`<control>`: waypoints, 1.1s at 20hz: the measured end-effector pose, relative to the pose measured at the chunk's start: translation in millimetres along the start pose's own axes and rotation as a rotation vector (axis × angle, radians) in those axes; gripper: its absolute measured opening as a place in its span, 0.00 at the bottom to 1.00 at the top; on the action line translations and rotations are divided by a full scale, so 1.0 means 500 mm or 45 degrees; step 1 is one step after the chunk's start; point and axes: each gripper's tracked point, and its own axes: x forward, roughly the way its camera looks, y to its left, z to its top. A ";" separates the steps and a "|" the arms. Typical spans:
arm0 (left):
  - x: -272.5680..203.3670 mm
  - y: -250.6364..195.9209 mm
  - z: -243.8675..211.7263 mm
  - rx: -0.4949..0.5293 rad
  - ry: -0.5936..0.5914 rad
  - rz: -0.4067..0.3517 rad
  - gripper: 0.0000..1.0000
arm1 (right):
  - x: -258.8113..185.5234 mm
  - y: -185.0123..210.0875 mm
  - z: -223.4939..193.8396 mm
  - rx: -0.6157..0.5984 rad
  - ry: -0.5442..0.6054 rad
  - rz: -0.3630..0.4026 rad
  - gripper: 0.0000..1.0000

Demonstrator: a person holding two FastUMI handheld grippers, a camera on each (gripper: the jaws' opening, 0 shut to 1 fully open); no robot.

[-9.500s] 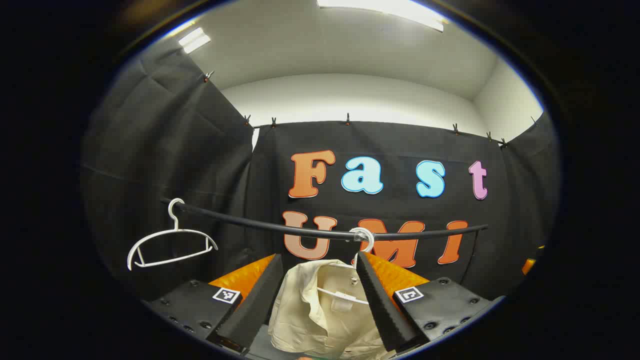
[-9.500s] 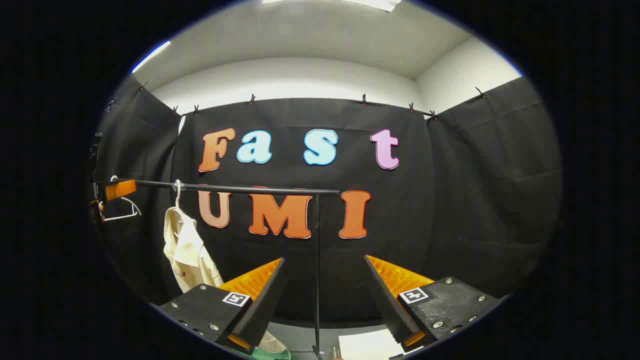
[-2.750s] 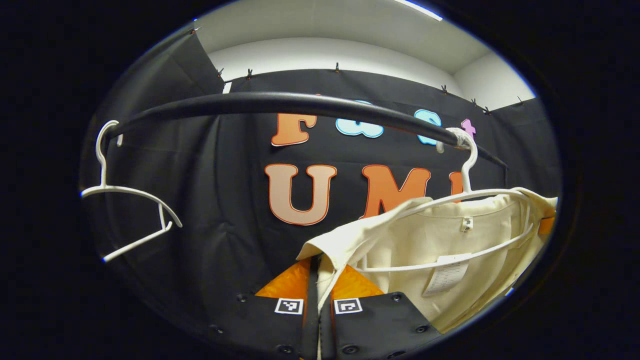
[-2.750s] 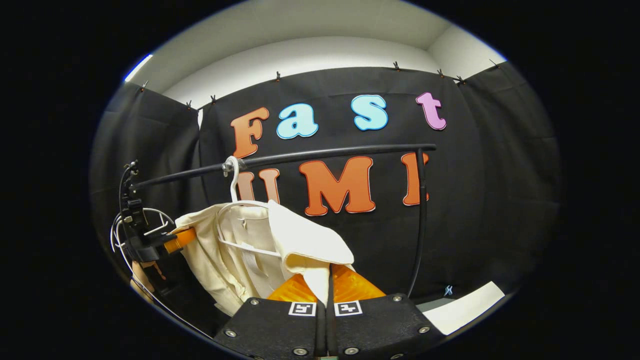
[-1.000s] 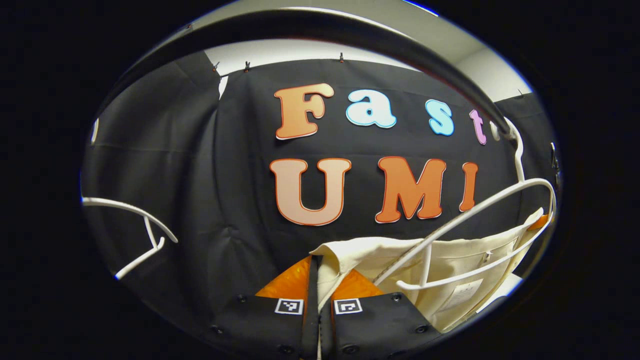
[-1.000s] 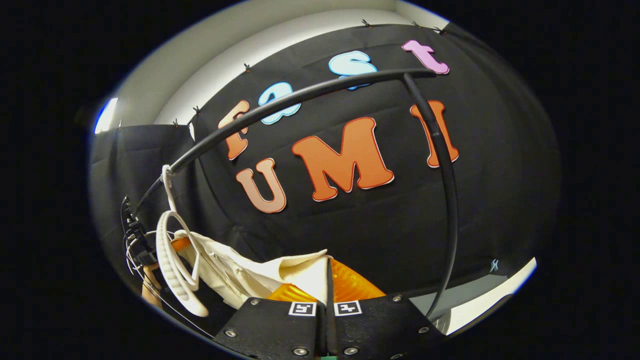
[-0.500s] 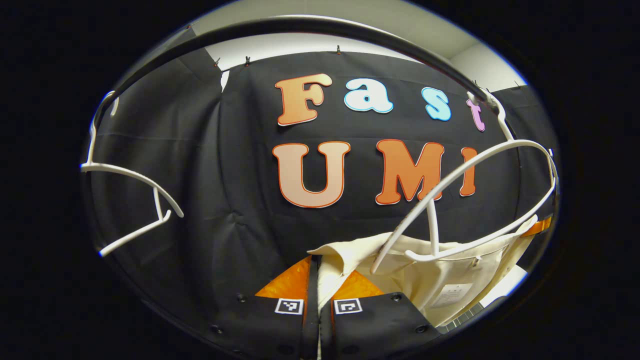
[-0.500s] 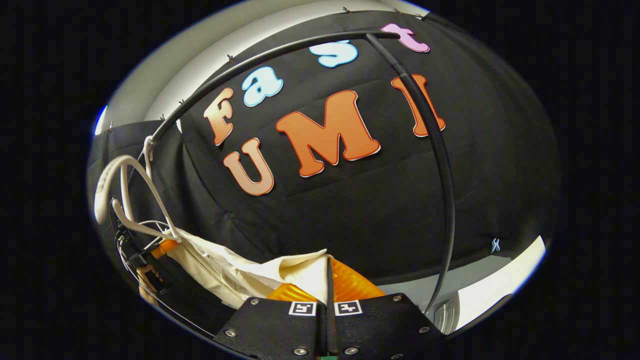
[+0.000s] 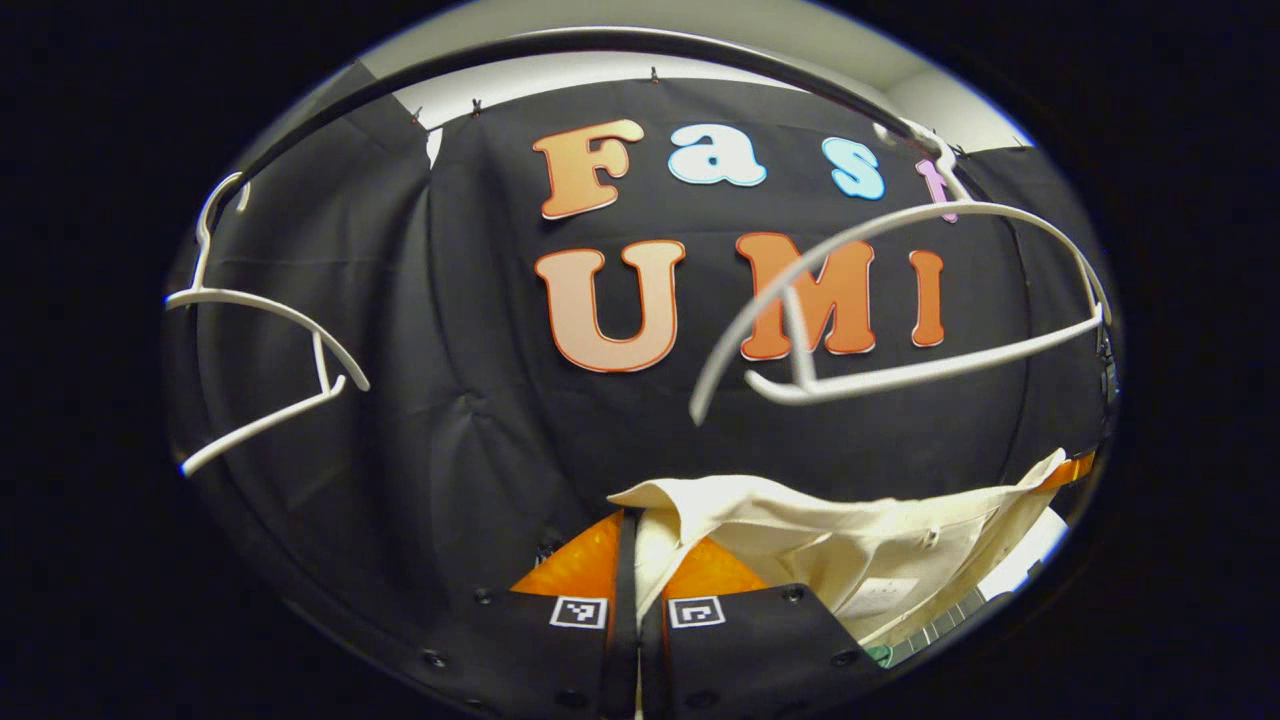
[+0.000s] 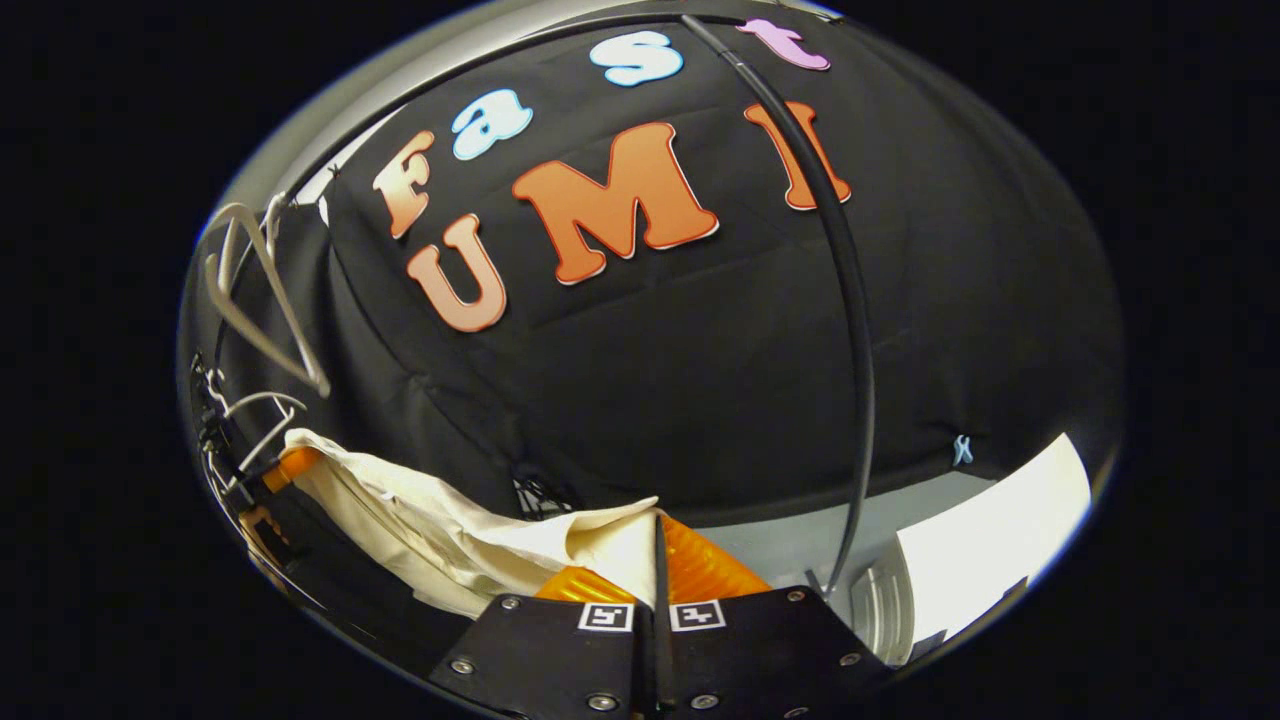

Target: Grasp the clothes on the hanger with both hands and then place them into the laundry hamper below.

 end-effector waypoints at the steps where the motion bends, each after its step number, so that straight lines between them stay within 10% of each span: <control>1: -0.007 -0.010 -0.020 0.009 0.030 -0.008 0.08 | -0.003 -0.003 -0.016 0.001 0.020 -0.008 0.00; 22: 0.011 -0.270 -0.346 -0.041 0.496 -0.239 0.08 | 0.037 -0.095 -0.299 0.150 0.281 -0.130 0.00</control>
